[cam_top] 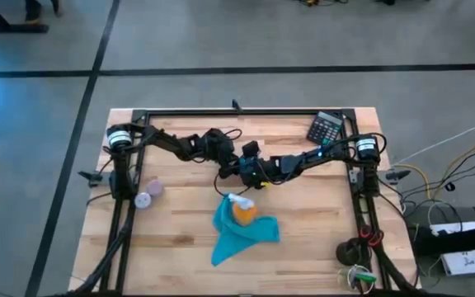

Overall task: Apply microfiber cloth
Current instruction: Spray the front of the pink cellphone using yellow spray bottle

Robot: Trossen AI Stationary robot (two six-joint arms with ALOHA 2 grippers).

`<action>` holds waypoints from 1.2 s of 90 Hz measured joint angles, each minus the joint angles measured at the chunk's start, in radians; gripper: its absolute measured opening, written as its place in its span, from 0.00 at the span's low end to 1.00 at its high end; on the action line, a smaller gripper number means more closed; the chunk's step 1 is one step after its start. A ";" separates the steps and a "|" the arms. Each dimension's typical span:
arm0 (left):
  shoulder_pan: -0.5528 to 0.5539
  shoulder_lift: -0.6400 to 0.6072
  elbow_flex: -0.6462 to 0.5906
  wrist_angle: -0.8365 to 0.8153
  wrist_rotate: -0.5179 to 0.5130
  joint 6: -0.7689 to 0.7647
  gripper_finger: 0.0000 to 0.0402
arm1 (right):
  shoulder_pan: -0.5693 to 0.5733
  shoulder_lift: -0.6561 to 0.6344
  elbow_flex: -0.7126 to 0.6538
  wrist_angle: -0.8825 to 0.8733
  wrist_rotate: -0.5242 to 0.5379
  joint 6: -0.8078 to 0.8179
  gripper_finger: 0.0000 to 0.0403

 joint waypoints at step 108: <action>-0.003 -0.243 -0.123 -0.288 -0.104 0.063 0.03 | -0.052 -0.272 -0.029 -0.419 -0.007 0.359 0.02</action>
